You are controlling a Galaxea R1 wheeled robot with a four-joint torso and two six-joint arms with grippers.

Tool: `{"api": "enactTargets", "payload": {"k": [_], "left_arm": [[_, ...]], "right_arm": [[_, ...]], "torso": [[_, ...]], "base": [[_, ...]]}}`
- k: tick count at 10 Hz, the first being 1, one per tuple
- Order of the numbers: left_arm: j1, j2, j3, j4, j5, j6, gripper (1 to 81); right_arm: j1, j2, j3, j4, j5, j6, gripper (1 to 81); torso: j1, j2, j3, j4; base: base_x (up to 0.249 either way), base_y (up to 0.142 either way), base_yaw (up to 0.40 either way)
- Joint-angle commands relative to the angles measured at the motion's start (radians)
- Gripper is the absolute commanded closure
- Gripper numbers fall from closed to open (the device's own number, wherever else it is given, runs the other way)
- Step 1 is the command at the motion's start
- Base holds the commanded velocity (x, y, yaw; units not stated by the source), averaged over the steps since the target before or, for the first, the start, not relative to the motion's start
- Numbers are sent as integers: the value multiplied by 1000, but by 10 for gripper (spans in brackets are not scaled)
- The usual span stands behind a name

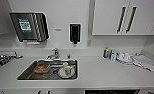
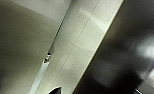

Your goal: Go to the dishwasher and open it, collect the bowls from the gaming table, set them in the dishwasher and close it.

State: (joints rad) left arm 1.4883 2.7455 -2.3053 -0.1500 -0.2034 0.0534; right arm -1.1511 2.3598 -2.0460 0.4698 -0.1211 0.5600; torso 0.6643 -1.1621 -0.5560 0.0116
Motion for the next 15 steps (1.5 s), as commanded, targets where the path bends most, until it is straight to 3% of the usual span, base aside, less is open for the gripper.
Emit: {"api": "enactTargets", "payload": {"k": [1,15], "left_arm": [[-49,-15,7,9,48,5,10],[-49,-10,7,9,50,6,10]], "right_arm": [[112,5,35,-53,-120,-78,10],[75,8,23,-94,-100,-78,10]], "torso": [[0,0,0,0],[-1,-1,-1,0]], "base": [[0,0,0],[-80,0,0]]}}
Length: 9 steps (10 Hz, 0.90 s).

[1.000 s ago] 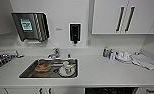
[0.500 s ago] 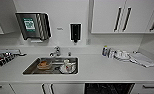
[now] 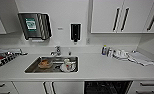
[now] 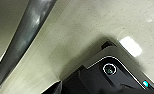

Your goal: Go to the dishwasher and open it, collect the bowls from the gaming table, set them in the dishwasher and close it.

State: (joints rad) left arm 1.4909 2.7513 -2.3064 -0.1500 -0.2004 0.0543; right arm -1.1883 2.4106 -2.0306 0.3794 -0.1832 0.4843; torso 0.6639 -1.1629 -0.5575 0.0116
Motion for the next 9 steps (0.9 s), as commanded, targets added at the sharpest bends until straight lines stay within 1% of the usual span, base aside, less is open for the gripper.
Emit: {"api": "enactTargets", "payload": {"k": [1,3,5,6,8,9], "left_arm": [[-51,-18,8,7,47,6,10],[-51,-16,8,9,47,6,10],[-51,-18,8,9,47,6,10],[-51,-14,8,10,47,6,10],[-51,-5,-15,9,47,7,10],[-51,10,-47,10,47,9,10]], "right_arm": [[111,-40,8,-4,-35,-3,10],[104,-34,-5,-5,-35,-4,10],[85,-20,-31,-20,-33,-30,10],[71,-5,-43,-26,-33,-84,10],[40,27,-57,-36,-33,-236,10],[25,44,-60,-37,-33,-326,10]], "torso": [[0,0,0,0],[0,0,0,0],[0,0,0,0],[0,0,0,0],[0,0,0,0],[0,0,0,0]], "base": [[0,0,0],[0,0,0],[0,0,0],[0,0,0],[0,0,0],[0,0,0]]}}
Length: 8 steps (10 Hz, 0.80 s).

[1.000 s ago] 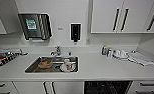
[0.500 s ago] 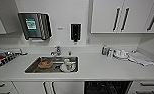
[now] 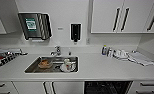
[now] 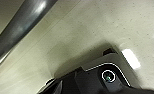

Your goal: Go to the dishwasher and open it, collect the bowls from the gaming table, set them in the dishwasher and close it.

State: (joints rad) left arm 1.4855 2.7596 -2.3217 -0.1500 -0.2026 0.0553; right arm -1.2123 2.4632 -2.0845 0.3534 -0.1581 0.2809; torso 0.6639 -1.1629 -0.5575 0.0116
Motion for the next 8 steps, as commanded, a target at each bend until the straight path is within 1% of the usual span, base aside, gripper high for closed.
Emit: {"api": "enactTargets", "payload": {"k": [1,2,3,4,6,8], "left_arm": [[-47,20,-71,10,49,8,10],[-46,43,-122,10,49,9,10],[-46,63,-157,9,49,9,10],[-47,71,-168,9,49,9,10],[-46,71,-168,9,51,9,10],[-46,69,-168,9,51,9,10]], "right_arm": [[30,10,-20,-10,-58,-184,10],[17,41,-64,-10,-58,-229,10],[4,73,-112,-11,-58,-252,10],[-6,108,-159,-11,-58,-284,10],[-25,179,-250,-11,-60,-317,10],[-34,248,-333,-17,-64,-333,10]], "torso": [[0,0,0,0],[0,0,0,0],[0,0,0,0],[0,0,0,0],[0,0,0,0],[0,0,0,0]], "base": [[0,0,0],[0,0,0],[0,0,0],[0,0,0],[0,0,0],[-64,0,0]]}}
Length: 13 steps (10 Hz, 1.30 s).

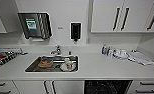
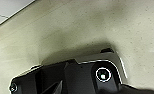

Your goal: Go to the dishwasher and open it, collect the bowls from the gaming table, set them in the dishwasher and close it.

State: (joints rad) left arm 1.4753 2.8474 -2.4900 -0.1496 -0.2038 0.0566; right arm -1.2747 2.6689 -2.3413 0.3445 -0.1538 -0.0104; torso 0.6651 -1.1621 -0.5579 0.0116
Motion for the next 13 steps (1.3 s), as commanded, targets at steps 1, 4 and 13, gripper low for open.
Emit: {"api": "enactTargets", "payload": {"k": [1,4,13], "left_arm": [[-36,-17,0,8,52,8,10],[-36,-14,0,8,52,8,10],[-37,-5,-19,10,52,9,10]], "right_arm": [[25,58,-93,-12,-69,-46,10],[13,82,-116,-33,-67,-46,10],[-67,277,-337,-188,23,-46,10]], "torso": [[0,0,0,0],[-1,-1,0,0],[-3,-2,0,0]], "base": [[-68,0,0],[-73,0,0],[-24,0,0]]}}
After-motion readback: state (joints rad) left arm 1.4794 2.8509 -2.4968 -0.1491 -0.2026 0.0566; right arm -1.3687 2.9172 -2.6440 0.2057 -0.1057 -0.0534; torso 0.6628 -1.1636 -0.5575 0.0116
